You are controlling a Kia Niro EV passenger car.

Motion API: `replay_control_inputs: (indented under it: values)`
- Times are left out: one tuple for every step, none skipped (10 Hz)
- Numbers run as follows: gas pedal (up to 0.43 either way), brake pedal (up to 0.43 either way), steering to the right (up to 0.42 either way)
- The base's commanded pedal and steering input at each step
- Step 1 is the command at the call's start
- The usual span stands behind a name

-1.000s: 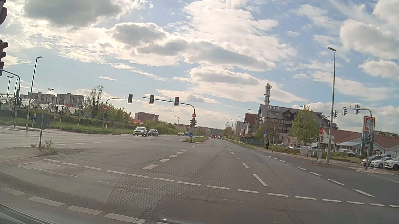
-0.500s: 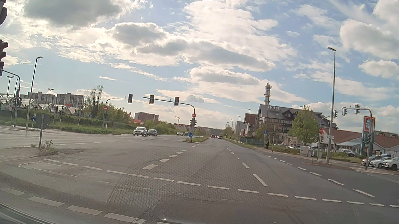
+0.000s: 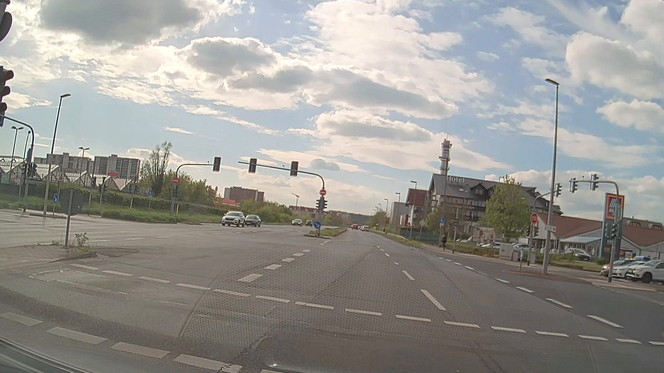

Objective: Follow the waypoints while adhering to traffic rules and regulations

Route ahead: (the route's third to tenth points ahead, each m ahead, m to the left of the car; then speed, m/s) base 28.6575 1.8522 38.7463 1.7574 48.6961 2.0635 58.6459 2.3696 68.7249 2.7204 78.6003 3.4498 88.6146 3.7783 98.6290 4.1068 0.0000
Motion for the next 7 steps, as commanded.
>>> replay_control_inputs:
  values:
    - [0.000,0.274,-0.003]
    - [0.000,0.274,-0.003]
    - [0.000,0.274,-0.003]
    - [0.000,0.274,-0.003]
    - [0.000,0.274,-0.003]
    - [0.000,0.274,-0.003]
    - [0.000,0.274,-0.003]
